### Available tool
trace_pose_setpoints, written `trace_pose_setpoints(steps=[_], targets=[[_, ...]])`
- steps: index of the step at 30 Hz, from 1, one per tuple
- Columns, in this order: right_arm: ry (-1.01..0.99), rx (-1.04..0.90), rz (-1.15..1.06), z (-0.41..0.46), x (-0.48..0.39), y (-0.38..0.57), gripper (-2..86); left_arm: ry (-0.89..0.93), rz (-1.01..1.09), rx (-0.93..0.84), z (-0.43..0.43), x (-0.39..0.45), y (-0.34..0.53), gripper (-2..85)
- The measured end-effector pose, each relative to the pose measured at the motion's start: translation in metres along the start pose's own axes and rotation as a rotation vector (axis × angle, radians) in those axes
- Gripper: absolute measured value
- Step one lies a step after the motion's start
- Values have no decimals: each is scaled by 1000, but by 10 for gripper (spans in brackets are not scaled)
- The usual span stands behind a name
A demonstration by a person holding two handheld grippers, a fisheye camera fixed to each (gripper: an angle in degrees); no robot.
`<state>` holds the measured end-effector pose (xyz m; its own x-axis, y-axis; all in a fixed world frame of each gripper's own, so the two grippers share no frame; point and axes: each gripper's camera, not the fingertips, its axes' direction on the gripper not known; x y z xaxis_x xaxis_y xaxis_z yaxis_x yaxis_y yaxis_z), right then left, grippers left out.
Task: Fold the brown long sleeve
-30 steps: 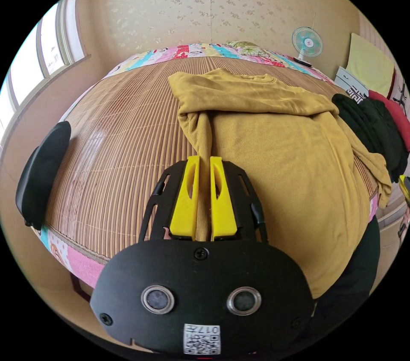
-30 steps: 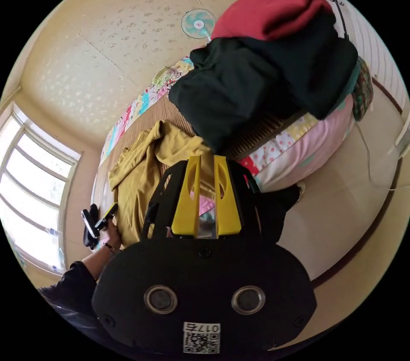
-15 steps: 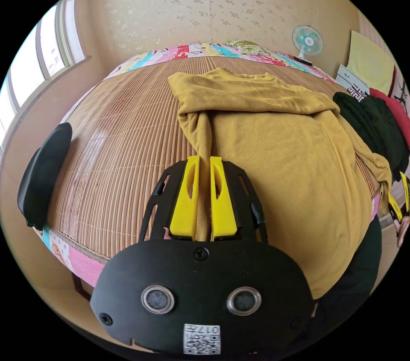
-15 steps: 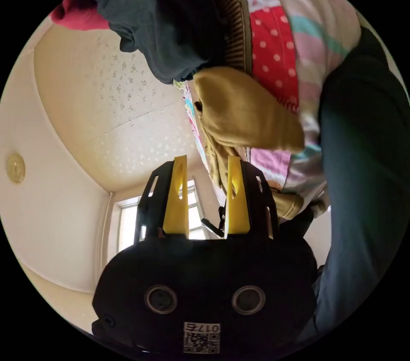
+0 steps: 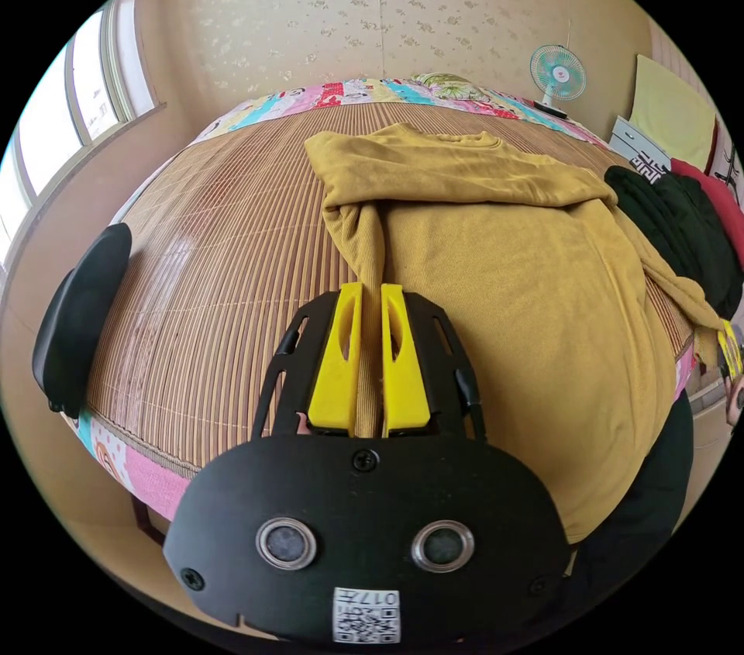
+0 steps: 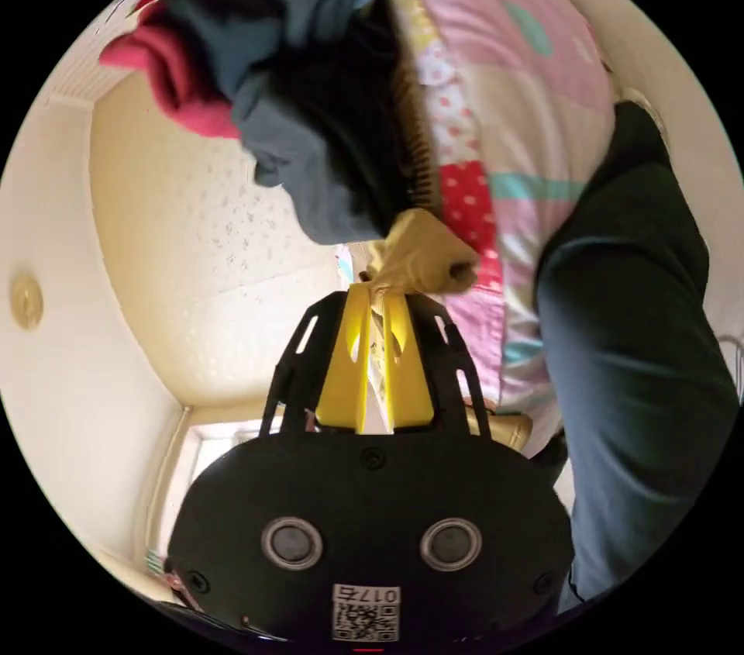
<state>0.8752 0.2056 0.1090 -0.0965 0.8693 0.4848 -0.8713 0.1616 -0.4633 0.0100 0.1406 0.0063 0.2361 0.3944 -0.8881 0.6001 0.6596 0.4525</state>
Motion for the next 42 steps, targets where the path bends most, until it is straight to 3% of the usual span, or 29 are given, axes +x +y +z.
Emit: trace_pose_setpoints(steps=[2, 7, 9, 12, 14, 19, 23, 28, 32, 34, 36, 42], targets=[[18, -24, -182, 21, -65, 9, 28, 1, -1, 0, 1, 1, 0, 50], [104, -94, -899, 106, -271, 69, 23, 2, -1, 0, 4, 7, 1, 50], [117, -132, -1072, 130, -304, 89, 23, 3, -2, 1, 5, 9, 1, 50], [179, -29, -1341, 140, -305, 112, 23, 2, -1, 1, 7, 13, 1, 50], [354, 79, -1322, 147, -278, 101, 24, 3, -2, 2, 8, 15, 1, 49], [734, 107, -827, 173, -154, 1, 28, 4, -2, 2, 10, 22, 0, 50], [609, 174, -662, 170, -130, 5, 31, 1, -1, 2, 11, 29, -1, 50], [562, 275, -830, 254, -200, 113, 39, -30, 14, 4, 13, 44, -4, 49], [355, -48, -1131, 378, -223, 258, 57, -33, 15, 3, 13, 51, -6, 50], [176, -453, -1372, 459, -205, 367, 67, -31, 14, 3, 13, 55, -9, 50], [156, -651, -1399, 502, -174, 420, 84, -30, 14, 3, 13, 57, -11, 50], [316, -700, -1285, 551, -41, 430, 91, -27, 12, 3, 13, 67, -18, 49]])
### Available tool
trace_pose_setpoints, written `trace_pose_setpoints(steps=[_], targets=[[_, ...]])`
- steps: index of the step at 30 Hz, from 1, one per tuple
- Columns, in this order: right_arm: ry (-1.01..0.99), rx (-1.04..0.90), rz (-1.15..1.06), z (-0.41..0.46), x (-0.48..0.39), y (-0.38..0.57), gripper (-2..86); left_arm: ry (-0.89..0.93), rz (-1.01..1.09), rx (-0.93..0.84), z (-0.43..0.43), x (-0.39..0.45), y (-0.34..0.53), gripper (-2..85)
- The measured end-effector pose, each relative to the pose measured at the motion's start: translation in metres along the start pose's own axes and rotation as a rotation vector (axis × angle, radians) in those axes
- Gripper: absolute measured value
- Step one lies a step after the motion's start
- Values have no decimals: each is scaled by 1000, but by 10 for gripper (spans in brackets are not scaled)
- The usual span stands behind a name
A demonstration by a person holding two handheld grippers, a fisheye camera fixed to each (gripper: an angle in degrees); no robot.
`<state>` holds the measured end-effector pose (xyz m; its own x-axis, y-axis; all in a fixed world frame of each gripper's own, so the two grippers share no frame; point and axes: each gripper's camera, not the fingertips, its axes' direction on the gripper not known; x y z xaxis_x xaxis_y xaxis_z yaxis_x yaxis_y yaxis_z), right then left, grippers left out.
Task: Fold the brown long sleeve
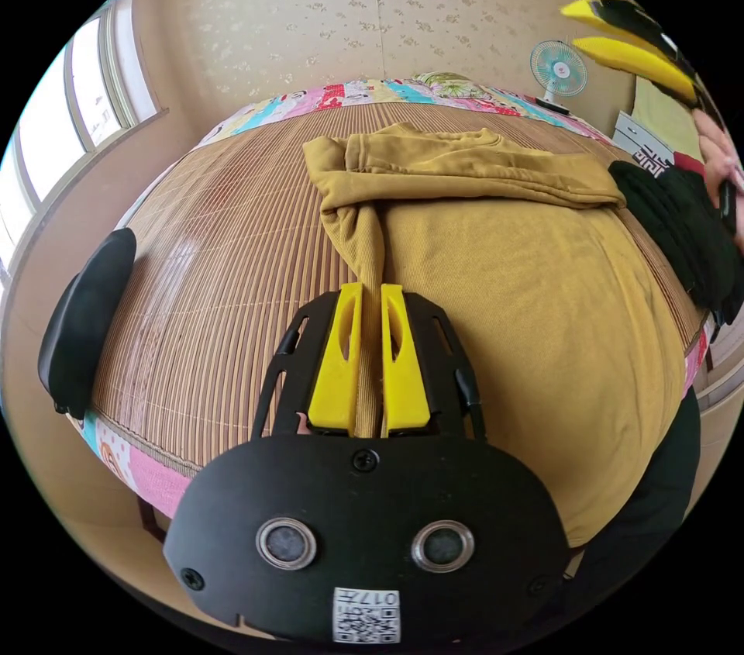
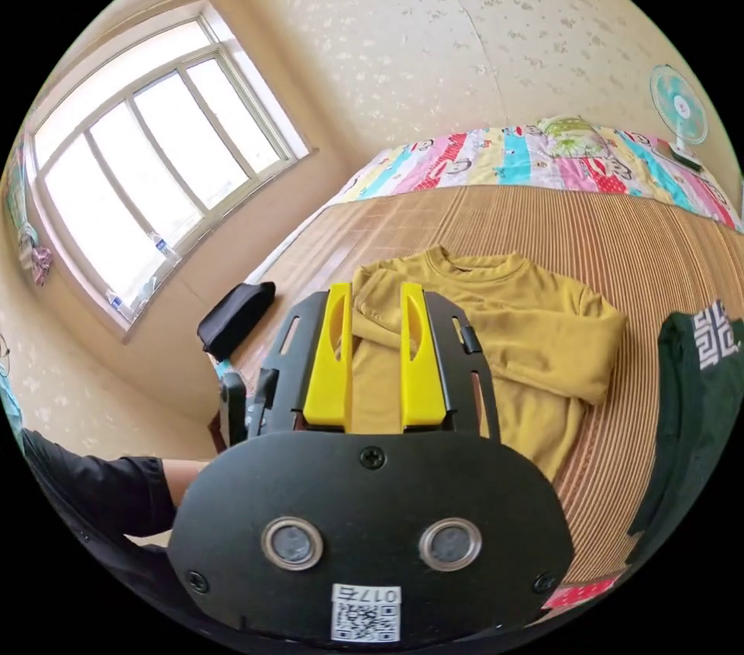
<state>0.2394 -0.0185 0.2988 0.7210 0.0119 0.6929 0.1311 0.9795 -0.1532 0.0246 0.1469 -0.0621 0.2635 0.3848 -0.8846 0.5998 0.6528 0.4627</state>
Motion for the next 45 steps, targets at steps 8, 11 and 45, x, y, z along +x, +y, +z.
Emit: trace_pose_setpoints(steps=[8, 11, 45], targets=[[381, -169, 148, 44, 63, 147, 84, -3, 1, 0, -3, 12, -13, 50], [418, -193, 178, 48, 60, 192, 84, -6, 2, -1, -6, 16, -20, 50], [692, -273, 36, 193, 149, 95, 17, 430, -71, -122, -25, -111, -196, 48]])
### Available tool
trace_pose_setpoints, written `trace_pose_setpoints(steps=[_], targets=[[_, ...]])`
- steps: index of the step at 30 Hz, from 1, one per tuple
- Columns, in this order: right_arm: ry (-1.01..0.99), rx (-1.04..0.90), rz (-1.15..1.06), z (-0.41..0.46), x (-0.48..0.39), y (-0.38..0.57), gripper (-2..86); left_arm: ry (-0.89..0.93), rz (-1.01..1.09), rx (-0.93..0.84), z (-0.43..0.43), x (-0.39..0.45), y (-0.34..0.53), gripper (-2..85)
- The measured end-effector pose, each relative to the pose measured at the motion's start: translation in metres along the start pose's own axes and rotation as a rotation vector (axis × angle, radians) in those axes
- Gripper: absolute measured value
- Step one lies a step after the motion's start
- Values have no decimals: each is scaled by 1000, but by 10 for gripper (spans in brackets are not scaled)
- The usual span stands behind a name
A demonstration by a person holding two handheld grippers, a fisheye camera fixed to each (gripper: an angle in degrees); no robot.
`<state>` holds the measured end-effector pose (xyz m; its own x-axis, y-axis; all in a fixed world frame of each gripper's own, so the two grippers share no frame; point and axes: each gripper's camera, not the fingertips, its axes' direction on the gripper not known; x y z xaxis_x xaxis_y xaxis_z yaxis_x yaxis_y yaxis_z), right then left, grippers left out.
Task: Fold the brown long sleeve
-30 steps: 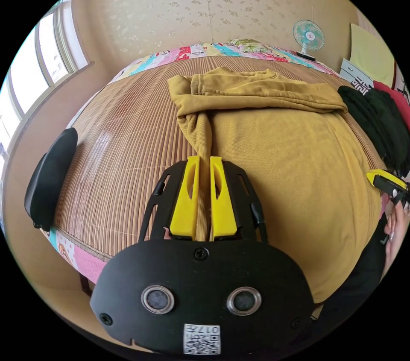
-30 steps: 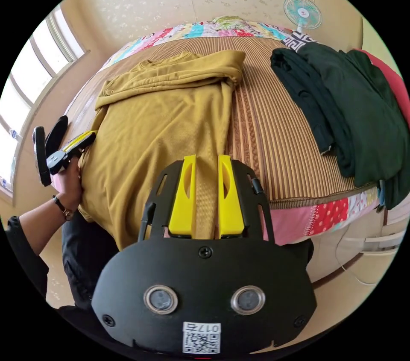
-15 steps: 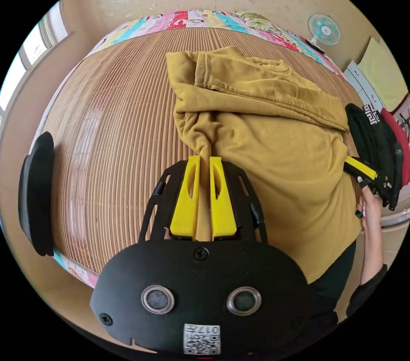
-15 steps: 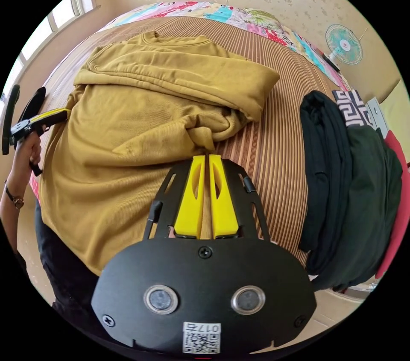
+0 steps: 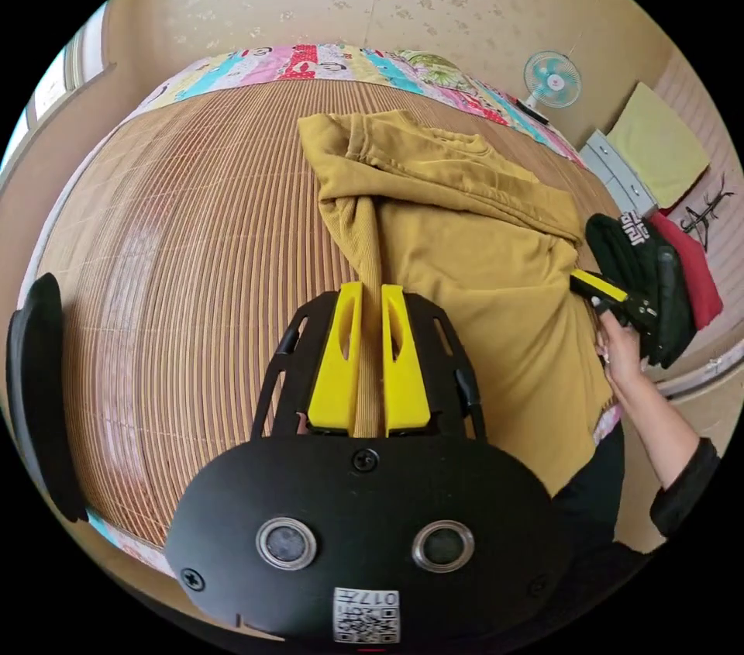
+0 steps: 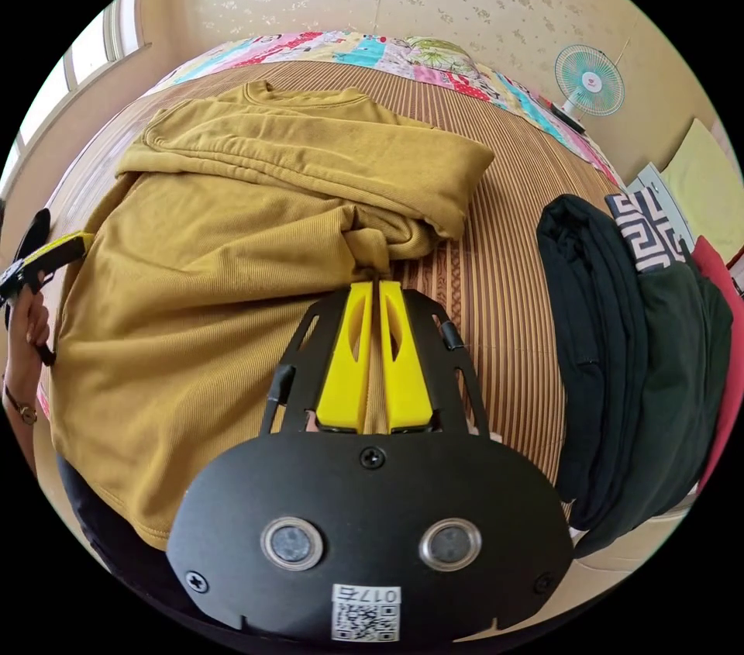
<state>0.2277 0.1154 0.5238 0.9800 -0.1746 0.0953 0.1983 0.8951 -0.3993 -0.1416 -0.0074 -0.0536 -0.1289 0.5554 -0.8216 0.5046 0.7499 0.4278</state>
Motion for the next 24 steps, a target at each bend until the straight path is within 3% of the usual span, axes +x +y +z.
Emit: trace_pose_setpoints(steps=[4, 8, 10, 14, 17, 21, 24], targets=[[16, 3, -6, -10, 6, 4, 17, 396, 20, 133, -95, -53, 91, 23], [38, 7, -14, -21, 11, 9, 17, 392, -53, 110, -138, -61, 165, 79], [63, 8, -24, -31, 13, 12, 17, 353, -102, 3, -138, -50, 197, 125], [51, 12, -37, -59, 24, 22, 15, 293, -127, -28, -132, -31, 228, 137], [-80, 131, 22, -116, 59, 56, 15, 327, -134, -26, -132, -32, 236, 110], [-403, 299, 66, -200, 128, 137, 19, 534, -138, -62, -125, -44, 240, 75], [-425, 386, 102, -251, 168, 196, 32, 540, -113, -31, -139, -41, 246, 69]])
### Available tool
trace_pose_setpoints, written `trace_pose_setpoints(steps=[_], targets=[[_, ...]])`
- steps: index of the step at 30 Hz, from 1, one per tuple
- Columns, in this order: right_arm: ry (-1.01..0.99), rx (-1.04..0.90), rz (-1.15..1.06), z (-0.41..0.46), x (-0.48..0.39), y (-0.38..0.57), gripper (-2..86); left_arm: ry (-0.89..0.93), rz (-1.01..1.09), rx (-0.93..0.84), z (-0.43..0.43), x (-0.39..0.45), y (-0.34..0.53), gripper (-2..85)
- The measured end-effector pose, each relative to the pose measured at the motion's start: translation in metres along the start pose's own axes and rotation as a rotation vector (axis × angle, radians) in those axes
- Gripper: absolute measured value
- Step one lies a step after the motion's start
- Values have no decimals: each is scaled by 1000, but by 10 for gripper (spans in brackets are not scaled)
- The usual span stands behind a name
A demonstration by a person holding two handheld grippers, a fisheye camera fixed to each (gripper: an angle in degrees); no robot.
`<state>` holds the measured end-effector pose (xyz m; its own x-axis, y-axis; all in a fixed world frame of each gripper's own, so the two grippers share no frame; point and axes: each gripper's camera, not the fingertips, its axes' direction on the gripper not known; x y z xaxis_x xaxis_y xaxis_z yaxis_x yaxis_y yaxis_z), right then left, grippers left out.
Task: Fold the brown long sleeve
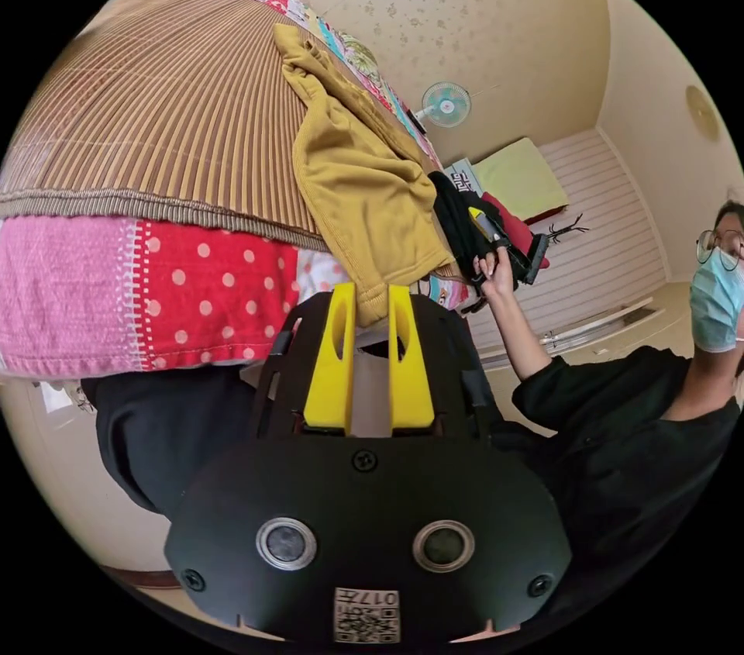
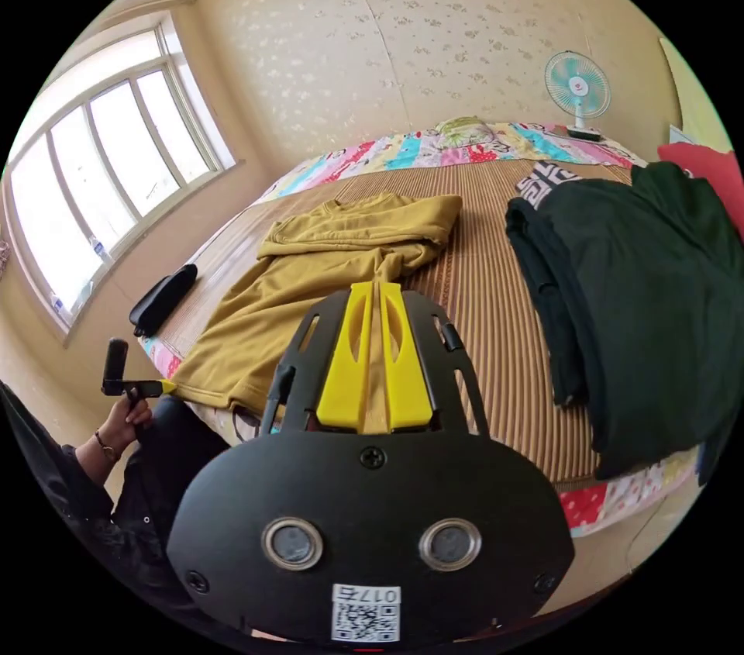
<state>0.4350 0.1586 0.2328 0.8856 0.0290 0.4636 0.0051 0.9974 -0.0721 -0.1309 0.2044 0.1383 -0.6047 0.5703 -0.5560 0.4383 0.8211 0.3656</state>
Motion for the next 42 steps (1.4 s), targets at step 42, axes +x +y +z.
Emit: trace_pose_setpoints(steps=[42], targets=[[-217, 287, 96, -306, 80, 68, 9, 83, 70, 410, -59, 126, 97, -8]])
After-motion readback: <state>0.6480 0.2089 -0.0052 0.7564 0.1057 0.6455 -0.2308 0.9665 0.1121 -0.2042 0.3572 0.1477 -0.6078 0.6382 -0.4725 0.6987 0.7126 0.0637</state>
